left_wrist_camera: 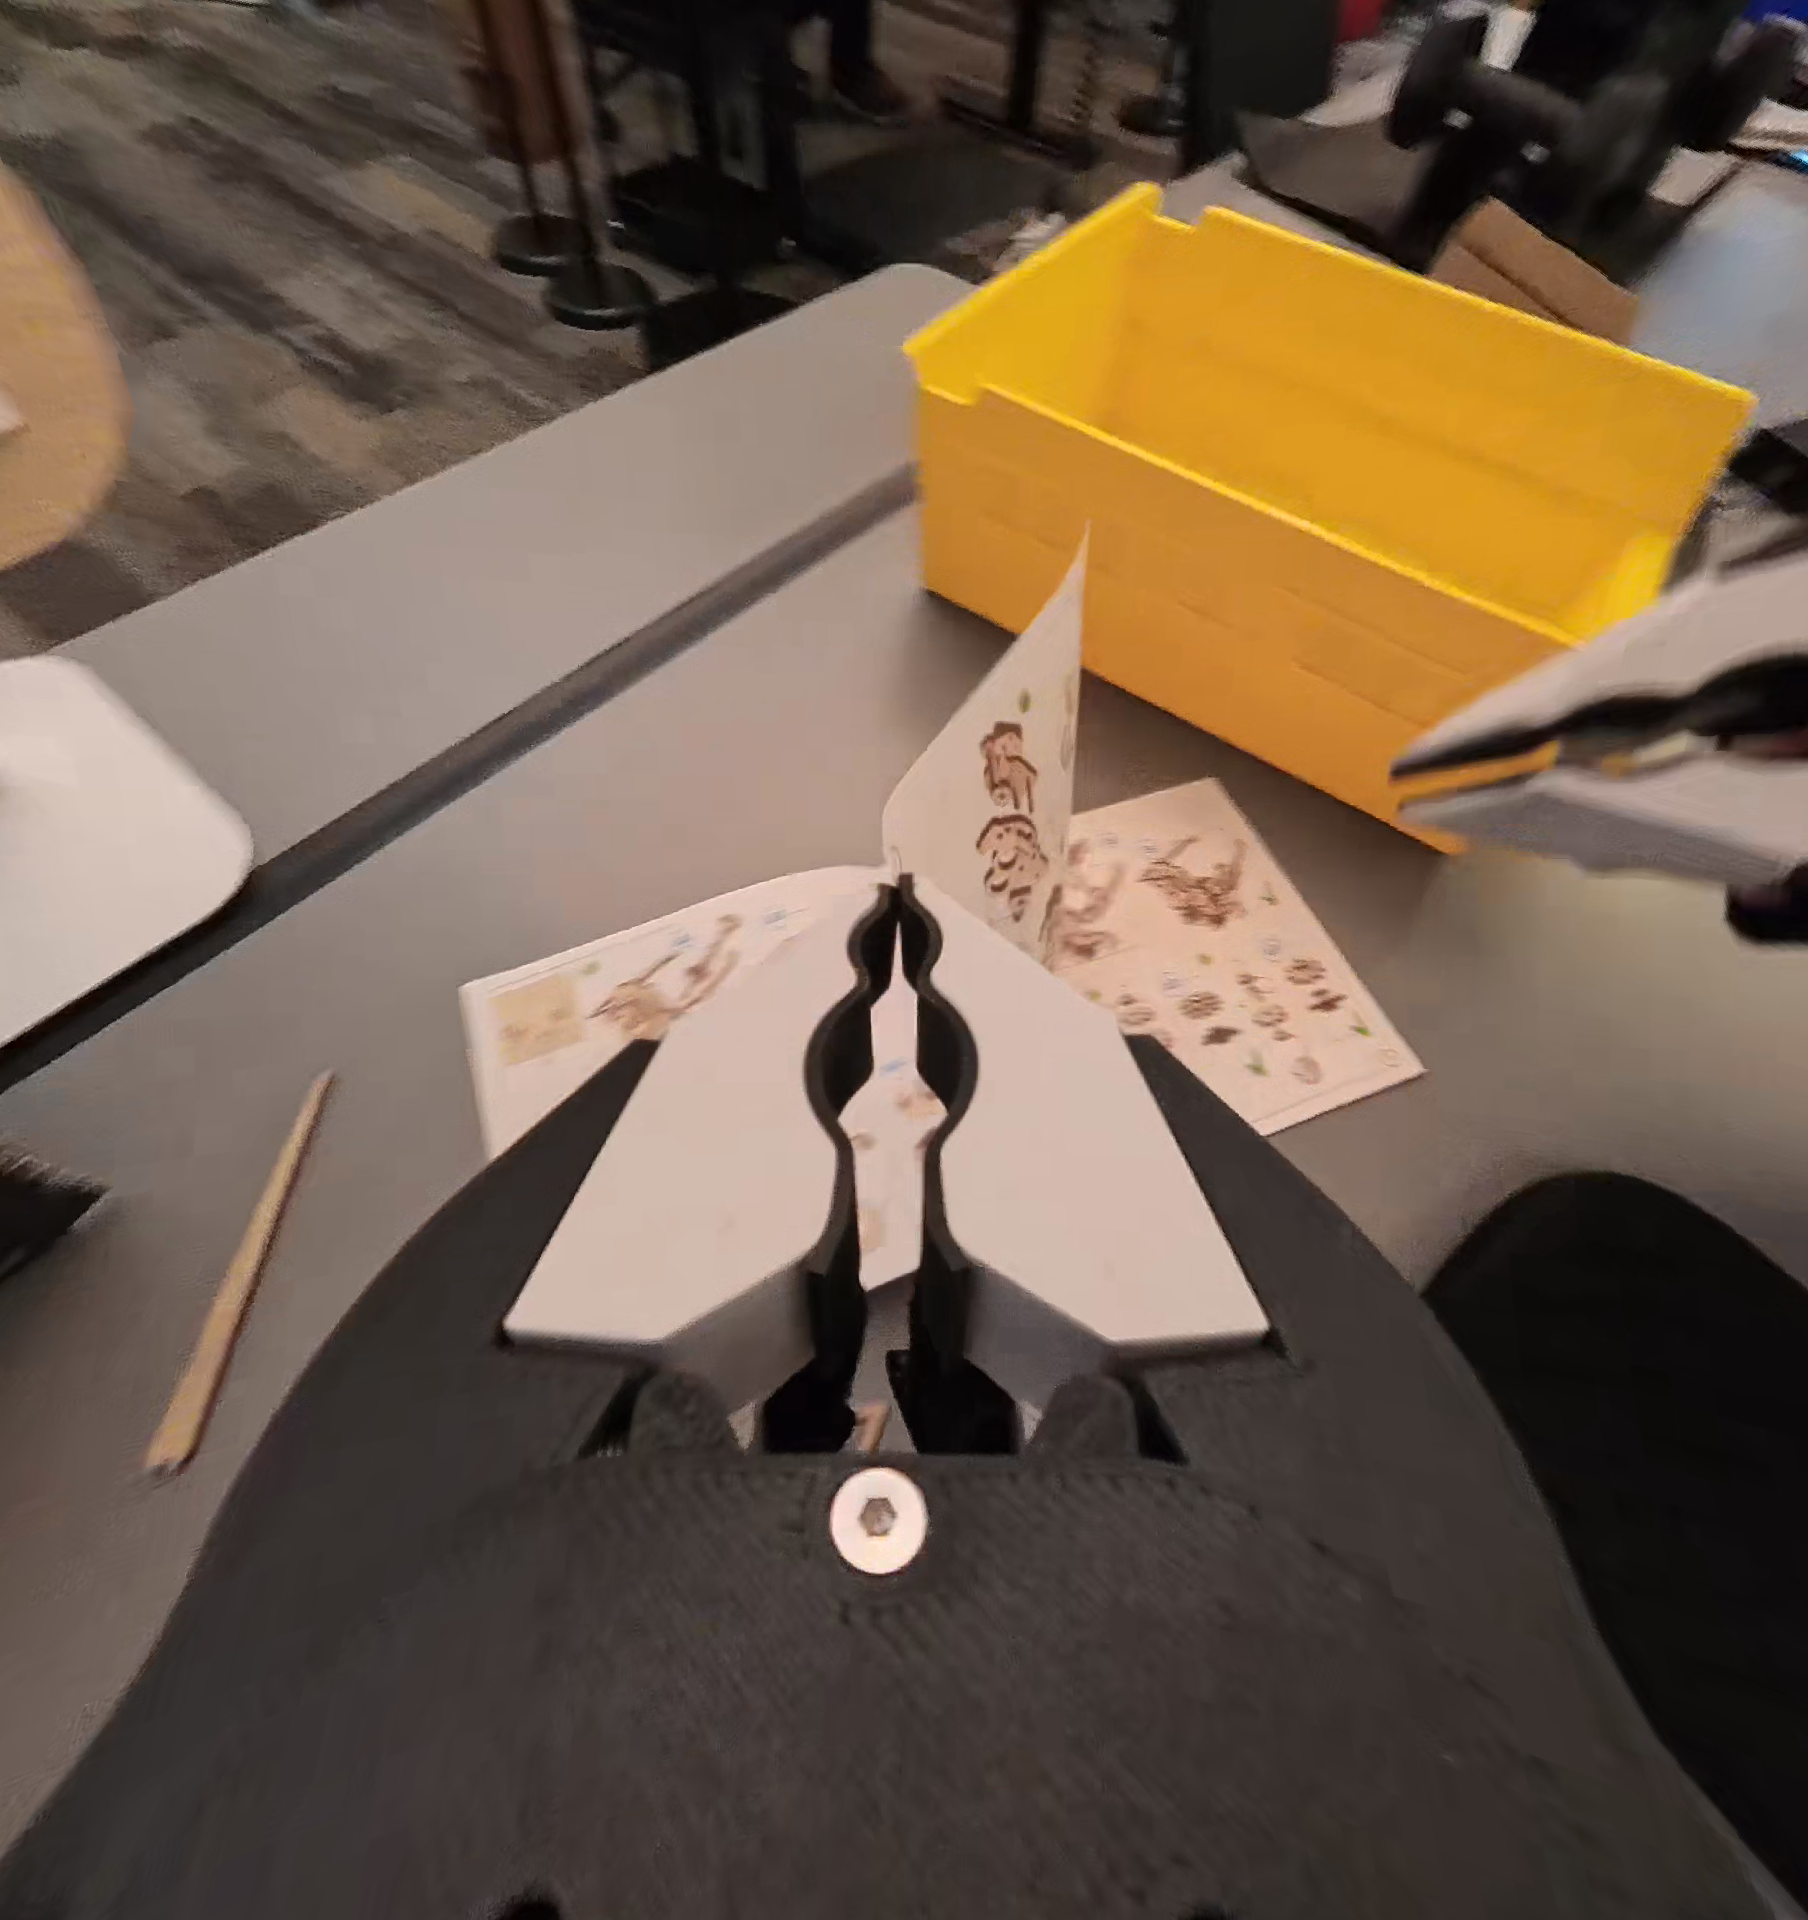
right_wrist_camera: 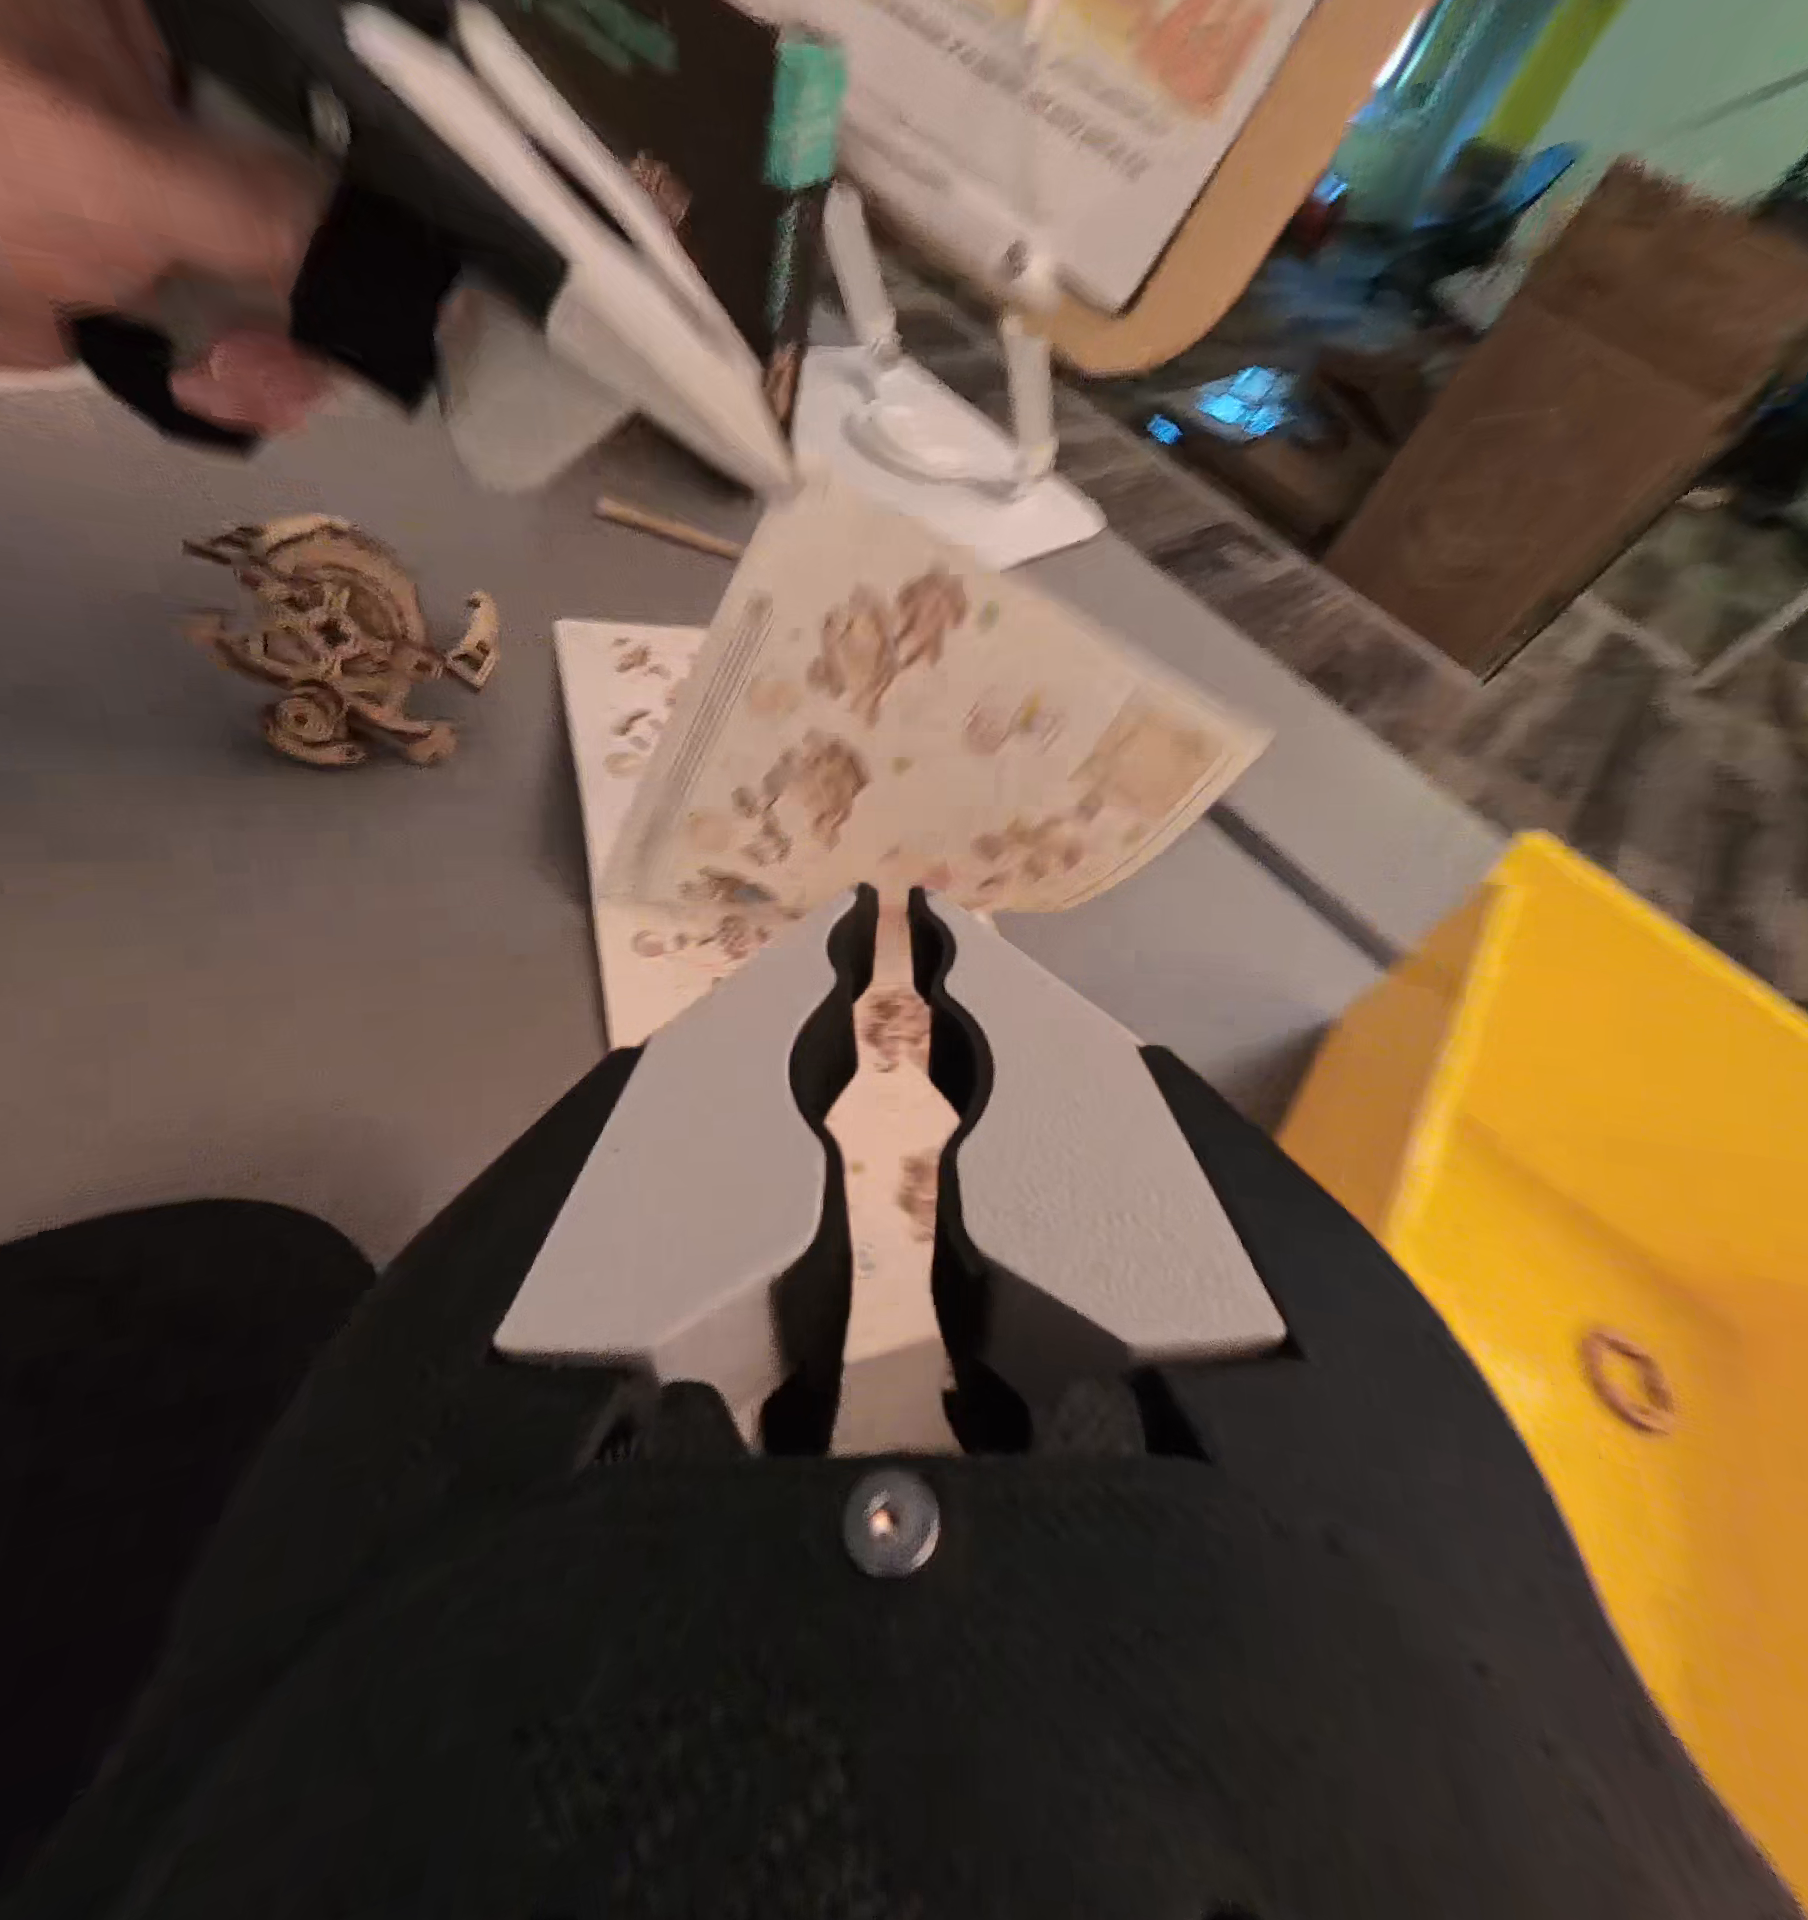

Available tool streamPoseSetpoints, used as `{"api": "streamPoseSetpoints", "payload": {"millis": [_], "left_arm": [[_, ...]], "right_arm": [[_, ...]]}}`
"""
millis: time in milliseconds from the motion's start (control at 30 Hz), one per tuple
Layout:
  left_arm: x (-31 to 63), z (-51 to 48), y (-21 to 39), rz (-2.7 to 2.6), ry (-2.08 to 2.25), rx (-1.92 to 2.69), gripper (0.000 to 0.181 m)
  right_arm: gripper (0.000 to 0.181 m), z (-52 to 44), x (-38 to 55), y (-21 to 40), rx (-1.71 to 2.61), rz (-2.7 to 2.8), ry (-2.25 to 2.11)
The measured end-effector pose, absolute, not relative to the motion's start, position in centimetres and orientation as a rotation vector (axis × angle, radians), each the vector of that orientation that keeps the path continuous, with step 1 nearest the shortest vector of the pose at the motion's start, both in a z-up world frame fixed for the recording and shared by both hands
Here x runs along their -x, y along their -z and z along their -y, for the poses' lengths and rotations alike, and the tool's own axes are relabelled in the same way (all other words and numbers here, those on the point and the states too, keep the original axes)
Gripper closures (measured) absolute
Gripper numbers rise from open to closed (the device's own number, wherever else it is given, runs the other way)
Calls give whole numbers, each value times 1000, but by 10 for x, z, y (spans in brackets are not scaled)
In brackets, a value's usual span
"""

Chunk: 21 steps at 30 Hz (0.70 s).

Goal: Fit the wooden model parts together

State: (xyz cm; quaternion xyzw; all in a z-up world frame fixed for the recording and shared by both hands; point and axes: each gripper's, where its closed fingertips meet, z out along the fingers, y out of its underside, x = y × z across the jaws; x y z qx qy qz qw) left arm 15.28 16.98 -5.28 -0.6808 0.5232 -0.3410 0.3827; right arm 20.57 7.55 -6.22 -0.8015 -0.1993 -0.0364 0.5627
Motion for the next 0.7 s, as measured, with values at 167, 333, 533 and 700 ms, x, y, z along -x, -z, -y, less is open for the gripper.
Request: {"api": "streamPoseSetpoints", "payload": {"millis": [167,333,533,700], "left_arm": [[-114,-206,67,-1194,847,1839,181],[-88,-229,90,-1148,761,1935,181],[-70,-242,136,-1266,566,2104,181],[-62,-249,161,-1355,432,2168,181]], "right_arm": [[181,-99,-188,144,2143,575,69],[181,-105,-179,158,2209,526,-47],[181,-101,-182,173,2270,517,-105],[181,-97,-182,178,2302,552,-102]]}}
